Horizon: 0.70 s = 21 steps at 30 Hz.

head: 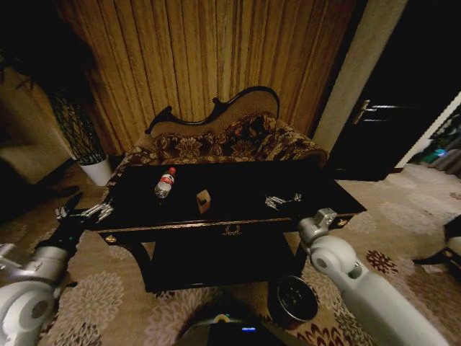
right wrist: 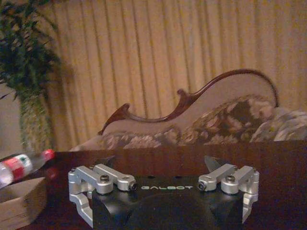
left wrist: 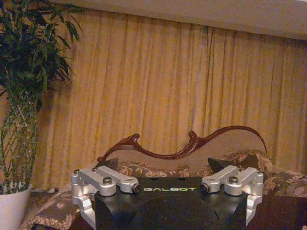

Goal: Move to the front of the table and place the trash on the table into the trash bin.

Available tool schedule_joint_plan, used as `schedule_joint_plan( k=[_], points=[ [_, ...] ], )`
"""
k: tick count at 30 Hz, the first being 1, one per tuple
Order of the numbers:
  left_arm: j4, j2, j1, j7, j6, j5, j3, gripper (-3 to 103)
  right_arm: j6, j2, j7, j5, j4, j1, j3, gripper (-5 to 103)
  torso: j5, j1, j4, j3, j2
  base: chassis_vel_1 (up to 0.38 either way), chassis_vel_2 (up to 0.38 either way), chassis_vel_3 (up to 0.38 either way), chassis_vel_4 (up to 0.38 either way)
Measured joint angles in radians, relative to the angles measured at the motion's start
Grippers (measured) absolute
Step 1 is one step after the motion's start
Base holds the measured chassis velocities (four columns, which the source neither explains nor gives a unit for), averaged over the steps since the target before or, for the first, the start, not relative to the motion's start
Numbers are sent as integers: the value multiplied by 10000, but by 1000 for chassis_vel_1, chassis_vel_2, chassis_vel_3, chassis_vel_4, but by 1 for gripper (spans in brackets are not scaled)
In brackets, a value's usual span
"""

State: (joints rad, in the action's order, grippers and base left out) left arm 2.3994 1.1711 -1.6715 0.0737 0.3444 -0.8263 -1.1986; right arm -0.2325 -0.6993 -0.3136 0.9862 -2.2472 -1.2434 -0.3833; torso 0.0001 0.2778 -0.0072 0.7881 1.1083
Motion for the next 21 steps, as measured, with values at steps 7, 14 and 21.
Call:
schedule_joint_plan(
  k=[7, 14, 21],
  points=[
    [40, 118, 16, 105, -34, 33, 107, 100, -133, 1687, 64, 1581, -517, 466, 183, 100, -1, 6, 2, 2, -3, 0, 0, 0, 0],
    [113, 237, -50, 265, -165, 57, 115, 100, 216, 3307, 1520, 2503, -424, 770, 423, 100, 1, 5, 0, 2, -3, 0, 0, 0, 0],
    [213, 492, -72, 369, -238, 301, 283, 100, 784, 3870, 2930, 2523, -127, 1367, 1090, 100, -1, 5, 0, 2, -3, 0, 0, 0, 0]
  ],
)
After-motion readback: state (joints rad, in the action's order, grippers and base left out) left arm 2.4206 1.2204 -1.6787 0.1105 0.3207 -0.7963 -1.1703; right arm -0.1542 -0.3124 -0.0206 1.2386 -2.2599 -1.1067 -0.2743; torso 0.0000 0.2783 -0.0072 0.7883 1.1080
